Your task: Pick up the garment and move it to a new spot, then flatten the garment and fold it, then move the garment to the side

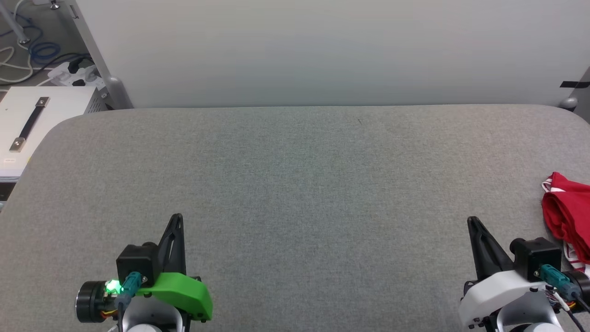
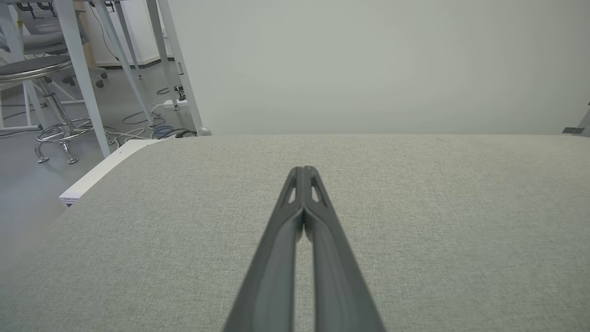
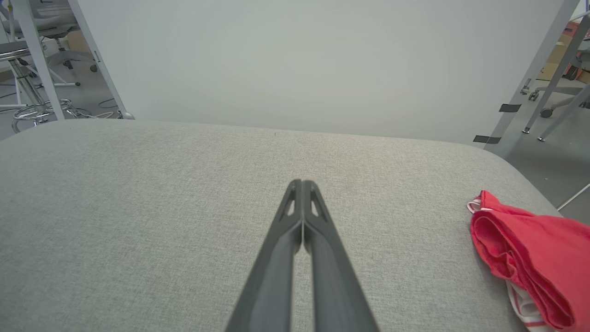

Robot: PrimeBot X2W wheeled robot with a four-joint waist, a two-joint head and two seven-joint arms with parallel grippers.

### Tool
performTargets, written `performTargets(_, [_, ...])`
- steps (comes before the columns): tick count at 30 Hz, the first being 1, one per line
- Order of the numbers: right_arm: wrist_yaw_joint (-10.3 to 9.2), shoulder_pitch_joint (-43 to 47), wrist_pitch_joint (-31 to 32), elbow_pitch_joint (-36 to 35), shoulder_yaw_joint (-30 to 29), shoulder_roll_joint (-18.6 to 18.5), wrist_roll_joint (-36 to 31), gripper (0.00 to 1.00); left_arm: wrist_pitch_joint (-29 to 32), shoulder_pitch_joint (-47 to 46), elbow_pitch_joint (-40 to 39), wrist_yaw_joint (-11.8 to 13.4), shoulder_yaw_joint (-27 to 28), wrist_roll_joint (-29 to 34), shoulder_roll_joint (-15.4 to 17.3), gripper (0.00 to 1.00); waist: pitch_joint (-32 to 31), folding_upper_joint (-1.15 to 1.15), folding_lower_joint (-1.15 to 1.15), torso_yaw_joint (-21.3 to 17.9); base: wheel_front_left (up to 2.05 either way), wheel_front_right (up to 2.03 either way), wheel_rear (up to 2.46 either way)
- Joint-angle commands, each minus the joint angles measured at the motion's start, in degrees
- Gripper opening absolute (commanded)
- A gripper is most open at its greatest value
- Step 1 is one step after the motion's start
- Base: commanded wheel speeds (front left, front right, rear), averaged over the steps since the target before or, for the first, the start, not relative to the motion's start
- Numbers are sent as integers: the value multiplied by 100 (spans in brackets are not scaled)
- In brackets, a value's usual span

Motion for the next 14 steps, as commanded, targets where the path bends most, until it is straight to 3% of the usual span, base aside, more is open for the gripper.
performTargets(1, [-6,-105,-44,34,24,5,-34,0,30,-74,-32,-47,47,85,-48,0,2,0,0,-2,0,0,0])
performTargets(14, [-7,-189,-75,146,56,5,-99,0,180,-88,-86,-151,217,329,-189,0,24,0,0,-23,0,0,0])
